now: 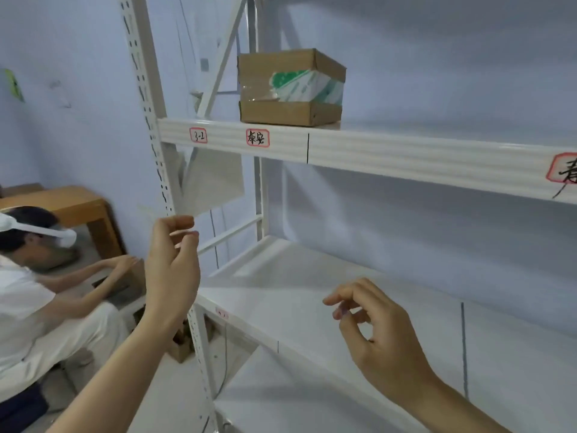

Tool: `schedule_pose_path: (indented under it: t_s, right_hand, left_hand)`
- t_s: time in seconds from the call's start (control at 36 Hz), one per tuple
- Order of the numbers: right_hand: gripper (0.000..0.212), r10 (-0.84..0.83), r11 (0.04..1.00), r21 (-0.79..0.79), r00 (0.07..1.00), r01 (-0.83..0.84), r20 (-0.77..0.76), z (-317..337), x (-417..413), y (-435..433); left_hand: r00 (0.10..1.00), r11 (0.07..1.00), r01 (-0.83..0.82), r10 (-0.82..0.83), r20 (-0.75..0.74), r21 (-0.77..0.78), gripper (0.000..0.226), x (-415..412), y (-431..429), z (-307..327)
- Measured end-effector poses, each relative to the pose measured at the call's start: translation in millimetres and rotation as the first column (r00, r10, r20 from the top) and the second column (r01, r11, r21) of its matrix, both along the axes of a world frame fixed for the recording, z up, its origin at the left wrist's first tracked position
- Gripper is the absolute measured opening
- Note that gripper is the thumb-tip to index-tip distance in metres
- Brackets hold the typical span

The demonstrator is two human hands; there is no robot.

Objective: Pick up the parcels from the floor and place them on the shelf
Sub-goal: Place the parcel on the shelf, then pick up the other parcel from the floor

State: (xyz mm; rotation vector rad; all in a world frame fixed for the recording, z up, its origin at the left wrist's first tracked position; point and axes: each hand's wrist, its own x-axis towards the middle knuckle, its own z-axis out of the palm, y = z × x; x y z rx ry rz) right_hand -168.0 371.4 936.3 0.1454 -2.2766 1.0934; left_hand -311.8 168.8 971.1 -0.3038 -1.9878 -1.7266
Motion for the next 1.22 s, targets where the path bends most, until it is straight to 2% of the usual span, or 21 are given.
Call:
schedule_pose_path:
  t_s: [0.08,0.22,0.36,0.44,0.53,0.61,0.86,1.03,1.22]
  right_hand:
    - [0.021,-0.009,0.992,-0.124,0.986,0.031,0.169,-39,4,7]
    - [0.022,0.077,0.948,-0.312,0.904,0.065,0.422,-78,-4,10]
    - [0.022,0.182,0.909,-0.405,0.783,0.096,0.594,-107,-11,-4]
    - [0.040,0.218,0.903,-0.414,0.710,0.113,0.670,-127,-11,-14]
    - [0.050,0.288,0.865,-0.481,0.641,0.145,0.712,-150,-14,-24]
    - [0.056,0.321,0.841,-0.515,0.613,0.166,0.722,-173,-16,-35]
    - [0.060,0.291,0.867,-0.445,0.497,0.224,0.817,-270,-10,-57]
    - [0.059,0.282,0.872,-0.413,0.419,0.263,0.863,-368,9,-60]
    - [0.061,0.283,0.855,-0.409,0.374,0.319,0.883,-500,29,-61]
  left_hand:
    - [0.995,0.999,-0.028,0.032,0.094,-0.047,0.019,23,7,-30]
    - [0.968,0.991,0.038,-0.005,0.252,-0.128,0.022,55,24,-81]
    - [0.883,0.965,0.139,-0.020,0.468,-0.221,0.045,80,33,-128]
    - [0.839,0.958,0.175,-0.023,0.544,-0.229,0.054,94,30,-157]
    - [0.805,0.951,0.214,-0.043,0.592,-0.222,0.055,101,21,-186]
    - [0.776,0.951,0.223,-0.041,0.630,-0.213,0.060,107,7,-217]
    - [0.636,0.931,0.261,0.032,0.771,-0.255,0.062,132,-43,-334]
    - [0.524,0.932,0.293,0.030,0.851,-0.212,0.066,159,-52,-434]
    - [0.371,0.950,0.255,0.074,0.926,-0.179,0.069,189,-44,-564]
